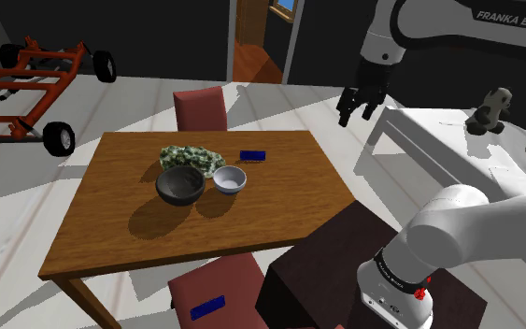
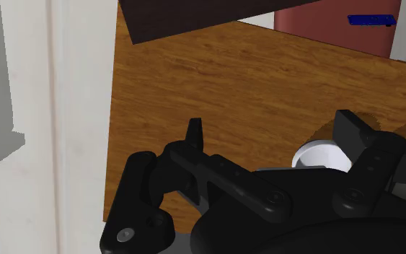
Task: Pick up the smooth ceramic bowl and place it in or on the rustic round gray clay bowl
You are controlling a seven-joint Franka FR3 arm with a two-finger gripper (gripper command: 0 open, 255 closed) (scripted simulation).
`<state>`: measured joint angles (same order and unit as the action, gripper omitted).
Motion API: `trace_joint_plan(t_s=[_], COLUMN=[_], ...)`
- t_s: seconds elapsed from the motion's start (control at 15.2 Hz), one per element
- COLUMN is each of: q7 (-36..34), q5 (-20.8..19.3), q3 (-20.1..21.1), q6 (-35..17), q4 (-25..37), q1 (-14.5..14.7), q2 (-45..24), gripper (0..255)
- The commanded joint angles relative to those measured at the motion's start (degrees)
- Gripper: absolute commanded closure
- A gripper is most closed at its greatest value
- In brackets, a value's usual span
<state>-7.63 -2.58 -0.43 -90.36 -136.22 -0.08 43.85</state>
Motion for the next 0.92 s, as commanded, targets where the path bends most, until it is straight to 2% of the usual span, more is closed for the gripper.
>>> trace_joint_plan(t_s=[0.0, 0.46, 0.86], q7=[0.00, -2.39, -4.45], q5=[0.00, 0.82, 0.93], q3=[0.00, 1.61, 2.94], q6=[0.00, -13.65, -24.54], q4=[0.00, -3.07, -2.45], q1=[0.00, 0.62, 1.01], q2=[0.00, -10.48, -21.90], gripper=[0, 0, 0])
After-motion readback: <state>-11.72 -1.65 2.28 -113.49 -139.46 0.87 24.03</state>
